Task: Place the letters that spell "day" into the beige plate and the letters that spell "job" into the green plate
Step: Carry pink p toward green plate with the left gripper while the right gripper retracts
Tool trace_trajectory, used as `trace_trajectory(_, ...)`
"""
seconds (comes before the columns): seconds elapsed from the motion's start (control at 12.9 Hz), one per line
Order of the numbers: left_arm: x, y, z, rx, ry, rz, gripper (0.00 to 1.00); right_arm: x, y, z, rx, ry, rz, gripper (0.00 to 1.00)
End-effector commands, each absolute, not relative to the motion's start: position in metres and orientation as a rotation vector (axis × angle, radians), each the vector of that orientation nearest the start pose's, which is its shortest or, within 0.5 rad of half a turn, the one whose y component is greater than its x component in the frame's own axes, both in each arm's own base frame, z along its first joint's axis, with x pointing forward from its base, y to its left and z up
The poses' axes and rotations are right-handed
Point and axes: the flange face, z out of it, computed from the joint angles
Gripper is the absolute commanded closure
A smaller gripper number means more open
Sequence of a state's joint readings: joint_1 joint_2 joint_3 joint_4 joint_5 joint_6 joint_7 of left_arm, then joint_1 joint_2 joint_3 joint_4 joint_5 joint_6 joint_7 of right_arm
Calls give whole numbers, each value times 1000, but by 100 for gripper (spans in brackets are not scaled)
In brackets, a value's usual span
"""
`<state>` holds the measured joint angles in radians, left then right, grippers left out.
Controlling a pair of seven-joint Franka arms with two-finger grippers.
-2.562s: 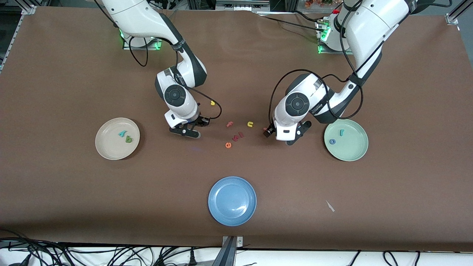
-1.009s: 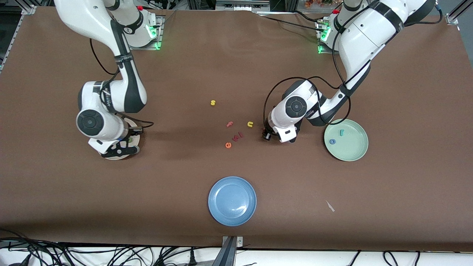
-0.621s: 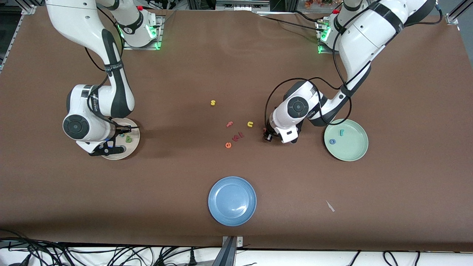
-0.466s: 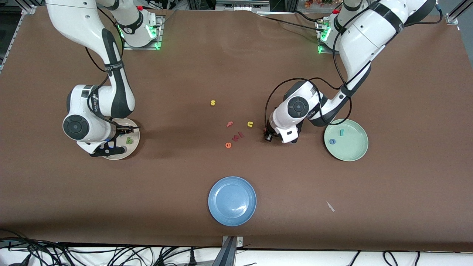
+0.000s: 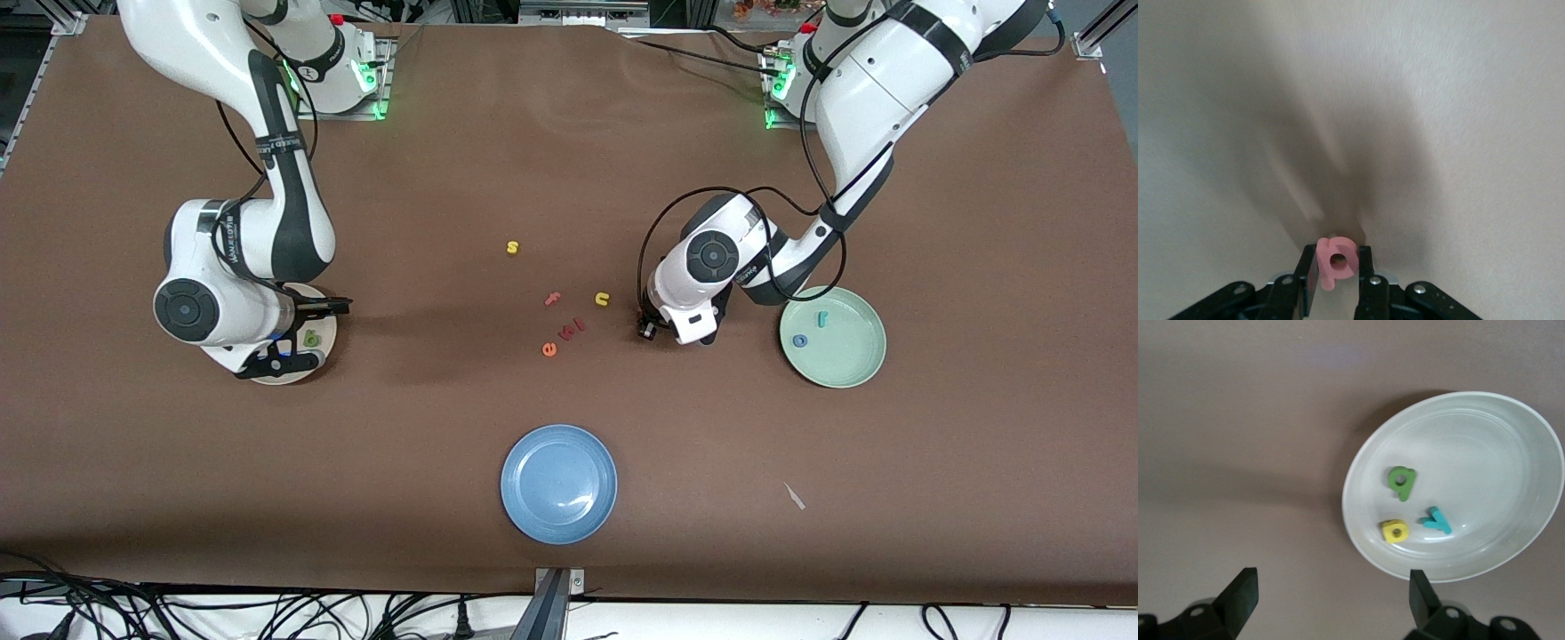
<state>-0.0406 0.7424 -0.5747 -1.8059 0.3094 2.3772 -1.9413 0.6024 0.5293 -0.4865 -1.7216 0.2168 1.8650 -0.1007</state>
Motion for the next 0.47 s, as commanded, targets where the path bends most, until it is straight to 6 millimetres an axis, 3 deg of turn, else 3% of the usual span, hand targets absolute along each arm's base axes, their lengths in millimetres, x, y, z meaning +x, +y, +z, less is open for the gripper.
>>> trace_trajectory(0.0, 550, -343, 211, -2604, -1722, 191, 100, 617, 142, 311, -3142, -142, 539, 0)
trace_trajectory(0.16, 549, -338, 221, -2643, -1608, 179, 100, 620, 148, 326, -3137, -142, 560, 0)
trace_trajectory(0.39, 553, -318, 237, -2684, -1428, 174, 100, 616, 156, 333, -3112, -150, 616, 0)
